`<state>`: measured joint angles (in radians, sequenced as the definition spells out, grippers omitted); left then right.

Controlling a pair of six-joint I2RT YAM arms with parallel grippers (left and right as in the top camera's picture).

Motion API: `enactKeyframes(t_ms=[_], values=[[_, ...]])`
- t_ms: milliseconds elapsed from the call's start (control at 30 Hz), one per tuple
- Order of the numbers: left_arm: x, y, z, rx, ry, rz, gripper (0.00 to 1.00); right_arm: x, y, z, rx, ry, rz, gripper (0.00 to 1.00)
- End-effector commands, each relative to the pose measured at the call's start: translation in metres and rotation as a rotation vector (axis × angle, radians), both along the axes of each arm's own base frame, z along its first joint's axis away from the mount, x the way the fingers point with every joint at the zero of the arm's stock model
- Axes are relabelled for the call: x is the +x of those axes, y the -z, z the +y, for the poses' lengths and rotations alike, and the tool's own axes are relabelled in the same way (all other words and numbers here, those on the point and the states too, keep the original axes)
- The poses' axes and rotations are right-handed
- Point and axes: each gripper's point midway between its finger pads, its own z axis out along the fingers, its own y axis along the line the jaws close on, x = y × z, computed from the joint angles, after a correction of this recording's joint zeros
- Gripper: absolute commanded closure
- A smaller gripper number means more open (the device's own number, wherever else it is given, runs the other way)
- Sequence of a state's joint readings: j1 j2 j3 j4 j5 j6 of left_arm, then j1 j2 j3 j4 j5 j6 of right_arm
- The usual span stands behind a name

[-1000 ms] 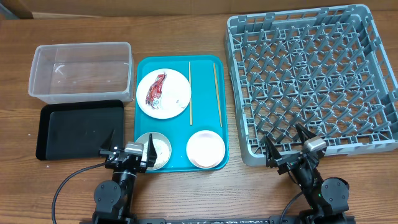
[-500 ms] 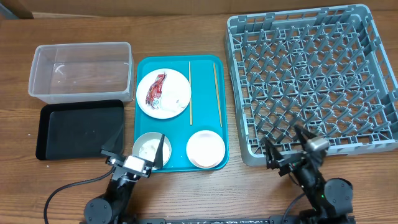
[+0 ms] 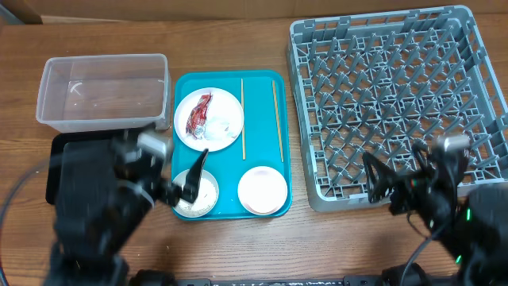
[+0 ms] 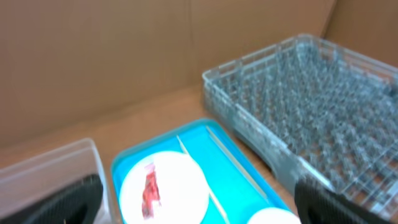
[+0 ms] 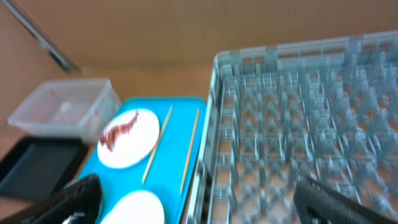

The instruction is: Sort waste into correct bins and load items into the dishwasher

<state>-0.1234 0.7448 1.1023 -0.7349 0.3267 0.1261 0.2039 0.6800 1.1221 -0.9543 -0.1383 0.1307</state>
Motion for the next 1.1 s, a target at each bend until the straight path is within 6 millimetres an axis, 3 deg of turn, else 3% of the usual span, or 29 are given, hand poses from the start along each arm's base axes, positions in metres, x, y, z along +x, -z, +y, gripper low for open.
enactKeyframes(t_ms=[0,100,200,333,367,400,433,600,767,867,1067], values=[[0.017,-0.014,-0.007,-0.01,0.027,0.146,0.0,0.016,-0.027,0.006,-0.009,-0.012,0.067,0.0],[0.027,-0.005,-0.01,-0.009,0.024,0.338,0.0,0.027,-0.033,0.03,0.038,-0.119,0.154,0.0],[0.028,0.008,-0.028,-0.134,0.062,0.514,0.0,0.032,-0.026,0.053,0.101,-0.235,0.223,0.0],[0.028,0.028,-0.05,-0.207,0.167,0.664,0.0,0.038,-0.013,0.065,0.134,-0.288,0.295,0.0],[0.027,0.036,-0.053,-0.198,0.17,0.706,0.06,0.039,-0.011,0.067,0.139,-0.291,0.305,0.0],[0.023,0.058,-0.058,-0.141,0.163,0.79,0.17,0.041,-0.009,0.067,0.161,-0.273,0.331,0.0],[0.021,0.07,-0.06,-0.096,0.153,0.82,0.2,0.042,-0.008,0.066,0.171,-0.259,0.338,0.0],[0.013,0.134,-0.064,0.151,0.009,0.877,0.21,0.043,-0.005,0.061,0.175,-0.21,0.361,0.0],[0.004,0.192,-0.082,0.223,-0.021,0.894,0.27,0.041,-0.002,0.061,0.173,-0.208,0.378,0.0],[-0.001,0.218,-0.086,0.214,-0.051,0.929,0.35,0.04,-0.002,0.061,0.173,-0.208,0.379,0.0],[-0.006,0.251,-0.099,0.26,-0.018,0.965,0.45,0.041,-0.002,0.061,0.173,-0.209,0.374,0.0]])
